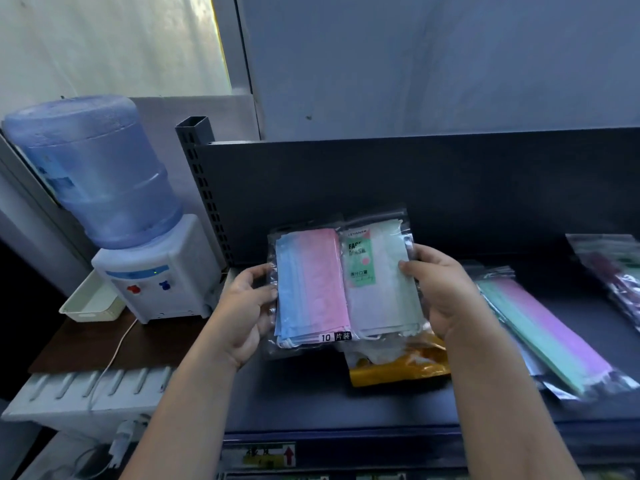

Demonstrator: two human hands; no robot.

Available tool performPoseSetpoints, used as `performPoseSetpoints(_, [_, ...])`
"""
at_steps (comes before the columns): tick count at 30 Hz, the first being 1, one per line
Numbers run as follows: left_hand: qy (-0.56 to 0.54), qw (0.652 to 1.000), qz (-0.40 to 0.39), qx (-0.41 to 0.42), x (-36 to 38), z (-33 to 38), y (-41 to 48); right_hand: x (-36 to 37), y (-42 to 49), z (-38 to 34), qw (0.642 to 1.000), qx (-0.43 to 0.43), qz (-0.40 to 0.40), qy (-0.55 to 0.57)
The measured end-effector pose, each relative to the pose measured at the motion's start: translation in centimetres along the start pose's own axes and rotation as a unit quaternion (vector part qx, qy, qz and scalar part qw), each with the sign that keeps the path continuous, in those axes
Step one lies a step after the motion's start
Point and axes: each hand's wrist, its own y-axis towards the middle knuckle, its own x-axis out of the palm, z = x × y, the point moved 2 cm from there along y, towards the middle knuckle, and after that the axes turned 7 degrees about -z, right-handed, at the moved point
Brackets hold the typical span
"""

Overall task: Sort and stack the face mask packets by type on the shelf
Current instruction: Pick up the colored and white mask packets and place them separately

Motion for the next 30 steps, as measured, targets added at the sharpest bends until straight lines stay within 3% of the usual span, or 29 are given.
performPoseSetpoints(21, [0.007, 0.999, -0.036, 0.006, 27.8, -9.2, 0.1, -28.9, -0.3, -2.4, 0.998, -0.035, 0.005, 0.050])
performPoseSetpoints(30, [0.014, 0.999, -0.030, 0.004, 34.2, -12.3, -1.2, -34.1, -1.3, -0.5, 0.998, -0.021, -0.020, 0.049])
